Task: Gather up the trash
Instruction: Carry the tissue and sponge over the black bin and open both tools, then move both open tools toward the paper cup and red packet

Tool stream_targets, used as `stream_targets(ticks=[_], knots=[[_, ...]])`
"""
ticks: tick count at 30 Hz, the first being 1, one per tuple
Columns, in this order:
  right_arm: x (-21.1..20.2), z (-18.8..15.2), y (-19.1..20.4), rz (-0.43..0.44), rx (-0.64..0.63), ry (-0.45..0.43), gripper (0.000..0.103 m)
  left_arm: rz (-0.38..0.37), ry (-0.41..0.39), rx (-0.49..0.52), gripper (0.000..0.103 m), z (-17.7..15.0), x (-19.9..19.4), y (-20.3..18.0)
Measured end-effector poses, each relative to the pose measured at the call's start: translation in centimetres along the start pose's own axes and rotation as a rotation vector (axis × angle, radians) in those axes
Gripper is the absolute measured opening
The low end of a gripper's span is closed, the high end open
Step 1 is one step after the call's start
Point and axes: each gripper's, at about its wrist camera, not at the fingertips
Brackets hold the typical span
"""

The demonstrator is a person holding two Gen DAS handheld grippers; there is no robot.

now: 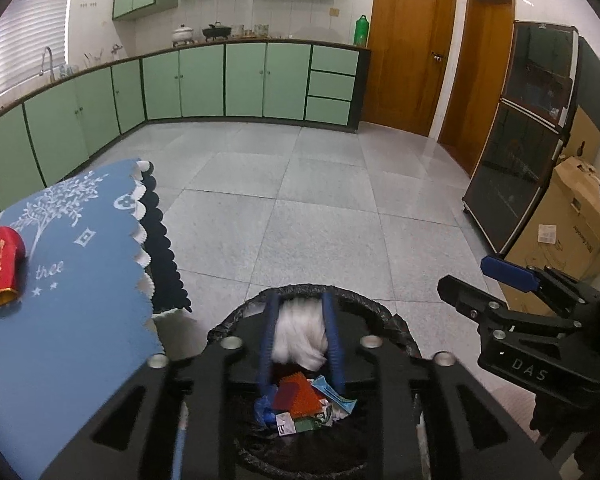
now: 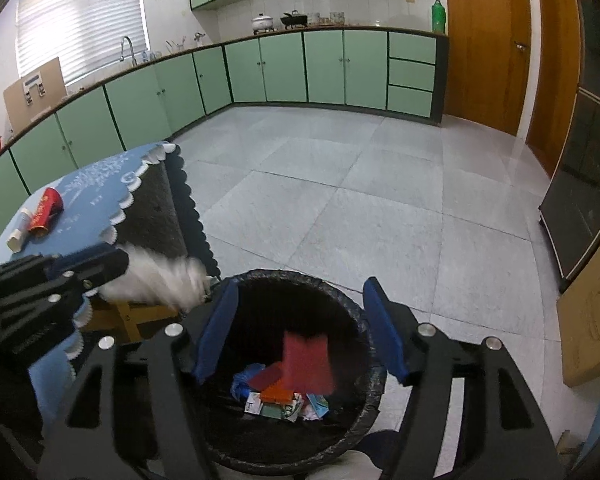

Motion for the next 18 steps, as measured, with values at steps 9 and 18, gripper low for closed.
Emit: stream_targets(ticks=[9, 18], knots=[[-1.3, 0.4, 0.5, 0.014, 0.051, -0.037, 0.094, 0.054, -0.044, -0.064, 0.062, 0.6, -2.1, 3.3], [-2.0, 2.1, 5.8, 0.084, 0.018, -0.083, 0.095, 0.186, -0.105, -0.135, 0.07, 0.1, -6.4, 10.6]])
Point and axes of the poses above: each gripper's, at about its wrist camera, not at the fingertips, and x roughly the way its jaws point, y to its left, z to its top, and after that the axes turned 12 degrees about z, right-handed
